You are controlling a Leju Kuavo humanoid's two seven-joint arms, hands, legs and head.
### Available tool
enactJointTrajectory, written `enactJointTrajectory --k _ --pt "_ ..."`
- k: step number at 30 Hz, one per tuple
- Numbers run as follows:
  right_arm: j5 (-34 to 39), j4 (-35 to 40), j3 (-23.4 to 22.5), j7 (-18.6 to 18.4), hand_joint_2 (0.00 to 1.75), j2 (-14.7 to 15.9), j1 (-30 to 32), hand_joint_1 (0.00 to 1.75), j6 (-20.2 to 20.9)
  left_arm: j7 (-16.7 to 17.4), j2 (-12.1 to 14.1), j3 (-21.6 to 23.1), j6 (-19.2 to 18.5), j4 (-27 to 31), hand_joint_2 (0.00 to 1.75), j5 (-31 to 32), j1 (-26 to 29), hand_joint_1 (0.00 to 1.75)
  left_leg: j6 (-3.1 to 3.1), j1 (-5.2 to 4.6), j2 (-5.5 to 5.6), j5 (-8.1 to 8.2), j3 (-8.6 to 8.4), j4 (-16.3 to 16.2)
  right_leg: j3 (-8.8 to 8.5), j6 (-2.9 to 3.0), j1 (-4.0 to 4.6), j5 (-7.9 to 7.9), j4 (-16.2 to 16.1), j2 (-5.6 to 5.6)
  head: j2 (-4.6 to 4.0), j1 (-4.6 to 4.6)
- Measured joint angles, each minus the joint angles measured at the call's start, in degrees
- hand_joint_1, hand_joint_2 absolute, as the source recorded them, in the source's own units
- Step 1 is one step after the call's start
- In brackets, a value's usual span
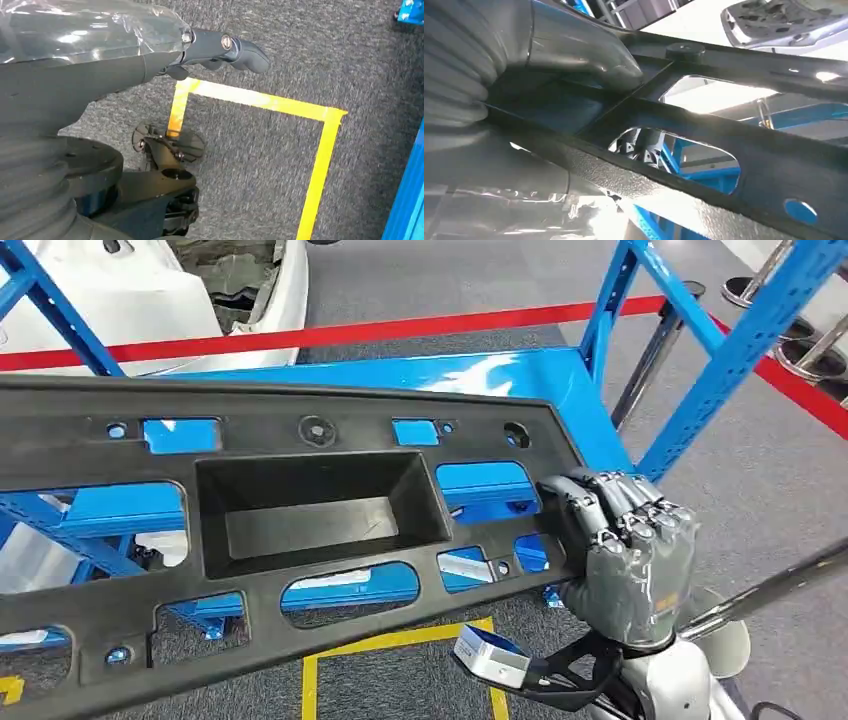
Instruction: Take the parts from the cabinet and place them on the table.
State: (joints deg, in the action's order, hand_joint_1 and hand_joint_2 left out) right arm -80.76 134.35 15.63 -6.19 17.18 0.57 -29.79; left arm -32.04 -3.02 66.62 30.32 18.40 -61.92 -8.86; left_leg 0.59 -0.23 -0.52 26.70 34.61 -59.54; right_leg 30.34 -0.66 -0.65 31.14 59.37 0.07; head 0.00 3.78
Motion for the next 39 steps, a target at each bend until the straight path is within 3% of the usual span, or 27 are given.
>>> enactJointTrajectory --k 1,2,4,6,7,8,9,11,12,13,16,17,18,19,21,22,23,24,25,27,28,31,33,35,37,38,39 --pt "0.0 0.0 0.0 0.0 1.75 0.0 0.0 1.75 0.0 0.0 0.0 0.0 0.0 0.0 1.75 0.0 0.0 0.00 -0.33 0.04 0.02 -0.26 -0.01 0.1 0.08 0.31 0.08 -0.22 0.0 0.00 0.00 -0.02" --pt "0.0 0.0 0.0 0.0 1.75 0.0 0.0 1.75 0.0 0.0 0.0 0.0 0.0 0.0 1.75 0.0 -0.1 0.00 -0.60 -0.16 0.18 -0.02 0.23 -0.2 0.30 0.78 -0.55 -0.90 -0.6 -0.21 0.00 0.00" --pt "0.0 0.0 0.0 0.1 1.75 -0.1 -0.1 1.75 -0.1 0.0 0.0 0.0 0.0 -0.1 1.75 0.0 -0.1 0.00 -1.45 0.19 0.40 4.53 1.89 -4.6 1.14 1.48 -0.68 -1.69 -0.6 -0.37 0.00 -0.66" --pt "0.0 0.0 0.0 0.1 1.75 -0.2 0.0 1.75 -0.1 0.0 0.0 0.0 0.0 -0.2 1.75 0.1 0.0 0.00 -2.02 0.59 0.38 9.55 4.75 -13.1 2.18 1.53 -0.63 -2.36 -0.5 -0.47 0.00 -0.98" --pt "0.0 0.0 0.0 0.1 1.75 -0.3 0.0 1.75 -0.1 0.0 0.0 0.0 0.0 -0.2 1.75 0.1 0.0 0.00 -2.18 0.67 0.38 10.77 5.53 -16.1 2.69 1.47 -0.64 -2.67 -0.4 -0.49 0.00 -1.05" --pt "0.0 -0.1 0.0 0.1 1.75 -0.4 0.0 1.75 -0.1 0.1 0.0 0.0 -0.1 -0.2 1.75 0.2 0.0 0.00 -2.27 0.76 0.38 10.67 5.07 -16.7 3.32 1.39 -0.67 -3.03 -0.2 -0.49 0.00 -1.07" --pt "0.0 -0.1 0.0 0.2 1.75 -0.4 0.0 1.75 -0.1 0.2 0.0 0.0 -0.1 -0.2 1.75 0.2 0.0 0.00 -2.23 0.85 0.37 9.36 3.11 -14.3 3.78 1.22 -0.72 -3.31 -0.1 -0.48 0.00 -1.11" --pt "0.0 0.0 0.0 0.2 1.75 -0.5 0.0 1.75 -0.1 0.2 0.0 0.0 -0.2 -0.2 1.75 0.2 -0.1 0.00 -2.01 0.92 0.41 5.30 -3.54 -4.0 4.26 0.82 -0.83 -3.65 0.2 -0.45 0.00 -1.14" --pt "0.0 0.0 0.0 0.2 1.75 -0.5 0.0 1.75 -0.1 0.2 0.0 0.0 -0.2 -0.2 1.75 0.3 -0.2 0.00 -1.86 0.97 0.54 4.73 -6.06 0.4 4.31 0.58 -0.82 -3.81 0.2 -0.46 0.00 -1.20" --pt "0.0 -0.1 0.0 0.2 1.75 -0.5 -0.1 1.75 -0.1 0.3 0.0 0.0 -0.2 -0.2 1.75 0.3 -0.3 0.00 -1.61 0.60 0.53 4.99 -6.15 1.7 4.53 0.30 -0.46 -3.98 0.5 -0.45 0.00 -1.27" --pt "0.0 0.0 0.0 0.2 1.75 -0.5 -0.1 1.75 0.0 0.4 0.0 0.0 -0.2 -0.2 1.75 0.3 -0.1 0.00 -0.59 0.20 0.59 4.29 -5.53 1.3 4.57 -0.89 -0.68 -4.86 0.1 -0.48 0.00 -1.18" --pt "0.0 0.0 0.0 0.1 1.75 -0.5 -0.1 1.75 0.0 0.4 0.0 0.0 -0.2 -0.2 1.75 0.3 -0.1 0.00 0.09 0.43 0.53 3.74 -5.30 1.7 4.66 -1.30 -0.71 -5.13 0.1 -0.44 0.00 -1.22" --pt "0.0 -0.1 0.0 0.0 1.75 -0.5 0.0 1.75 0.0 0.4 0.0 0.0 -0.2 -0.2 1.75 0.4 -0.2 0.00 0.68 0.67 0.06 3.12 -5.14 2.1 5.06 -1.38 -0.96 -3.65 1.1 -0.36 0.00 -1.16" --pt "0.0 -0.1 0.0 0.0 1.75 -0.5 -0.1 1.75 0.0 0.4 0.0 0.0 -0.2 -0.2 1.75 0.4 -0.3 0.00 1.26 0.66 0.06 2.70 -4.54 2.1 6.23 -1.35 -0.80 -0.91 3.7 -0.34 0.00 -0.74" --pt "0.0 -0.1 0.0 -0.1 1.75 -0.5 -0.1 1.75 0.0 0.4 0.0 0.0 -0.2 -0.2 1.75 0.4 -0.3 0.00 1.52 0.42 -0.03 1.99 -3.32 1.9 9.27 -1.48 -0.75 4.42 12.3 -0.31 0.00 -0.15" --pt "0.0 -0.1 0.0 -0.1 1.75 -0.5 0.0 1.75 0.0 0.4 0.0 0.0 -0.2 -0.3 1.75 0.4 -0.3 0.00 1.58 0.23 -0.07 1.65 -2.66 1.8 10.33 -1.56 -0.74 6.14 16.0 -0.31 0.00 -0.13" --pt "0.0 -0.1 0.0 -0.1 1.75 -0.5 0.0 1.75 0.0 0.4 0.0 0.0 -0.2 -0.3 1.75 0.4 -0.2 0.00 1.57 0.12 -0.08 1.34 -2.06 1.6 10.21 -1.54 -0.73 6.37 17.3 -0.31 0.00 -0.13" --pt "0.0 -0.2 0.0 -0.1 1.75 -0.5 0.0 1.75 0.1 0.4 0.0 0.0 -0.2 -0.3 1.75 0.4 -0.2 0.00 1.55 0.06 -0.08 1.13 -1.57 1.4 8.75 -1.42 -0.71 5.37 15.8 -0.32 0.00 -0.11" --pt "0.0 -0.2 0.0 -0.2 1.75 -0.5 0.0 1.75 0.1 0.4 0.0 0.0 -0.2 -0.3 1.75 0.4 -0.2 0.00 1.48 0.04 -0.06 0.98 -1.18 1.1 5.88 -1.21 -0.68 3.47 11.8 -0.32 0.00 -0.11" --pt "0.0 -0.2 0.0 -0.5 1.75 -0.5 -0.1 1.75 0.2 0.4 -0.1 0.0 -0.2 -0.3 1.75 0.4 -0.2 0.00 1.21 0.05 0.00 0.82 -0.64 0.5 -0.84 -0.55 -0.55 0.24 0.8 -0.34 0.00 0.09" --pt "0.0 -0.2 0.0 -0.6 1.75 -0.5 -0.2 1.75 0.3 0.4 -0.1 0.0 -0.2 -0.3 1.75 0.4 -0.2 0.00 0.84 -0.26 -0.01 0.69 -0.29 0.2 -1.03 -0.35 -0.13 1.05 -0.5 -0.32 0.00 0.07" --pt "0.0 -0.2 0.0 -1.5 1.75 -0.5 -0.2 1.75 0.7 0.4 -0.1 0.0 -0.2 -0.3 1.75 0.3 -0.1 0.00 -0.19 0.00 -0.02 -0.09 0.03 0.2 -0.35 0.22 0.21 0.05 -0.2 -0.13 0.00 0.02" --pt "0.0 -0.2 0.1 -2.8 1.75 -0.4 -0.4 1.75 0.9 0.4 -0.1 0.0 -0.2 -0.3 1.75 0.2 -0.1 0.00 -0.74 -0.03 0.25 0.35 0.37 -0.4 0.01 0.88 -0.59 -1.07 -0.9 -0.52 0.00 0.11" --pt "0.0 -0.3 0.4 -4.9 1.75 -0.4 -0.6 1.75 1.2 0.4 -0.1 0.0 -0.1 -0.3 1.75 0.2 0.0 0.00 -1.59 0.21 0.40 5.78 2.66 -6.4 1.21 1.59 -0.61 -1.85 -0.9 -0.56 0.00 -0.87" --pt "0.0 -0.3 0.9 -7.3 1.75 -0.3 -0.6 1.75 1.3 0.3 -0.1 0.0 -0.1 -0.3 1.75 0.1 0.1 0.00 -2.15 0.56 0.39 10.15 5.32 -14.6 2.24 1.59 -0.54 -2.47 -0.7 -0.70 0.00 -1.03" --pt "0.0 -0.5 1.3 -8.4 1.75 -0.2 -0.7 1.75 1.3 0.3 -0.1 0.0 0.0 -0.3 1.75 0.1 0.2 0.00 -2.33 0.66 0.39 10.78 5.58 -16.7 2.78 1.50 -0.54 -2.82 -0.6 -0.72 0.00 -1.05" --pt "0.0 -0.5 1.6 -9.2 1.75 -0.1 -0.8 1.75 1.2 0.2 -0.1 0.0 0.0 -0.3 1.75 0.1 0.2 0.00 -2.37 0.76 0.39 10.17 4.52 -15.9 3.24 1.40 -0.58 -3.05 -0.5 -0.73 0.00 -1.07"
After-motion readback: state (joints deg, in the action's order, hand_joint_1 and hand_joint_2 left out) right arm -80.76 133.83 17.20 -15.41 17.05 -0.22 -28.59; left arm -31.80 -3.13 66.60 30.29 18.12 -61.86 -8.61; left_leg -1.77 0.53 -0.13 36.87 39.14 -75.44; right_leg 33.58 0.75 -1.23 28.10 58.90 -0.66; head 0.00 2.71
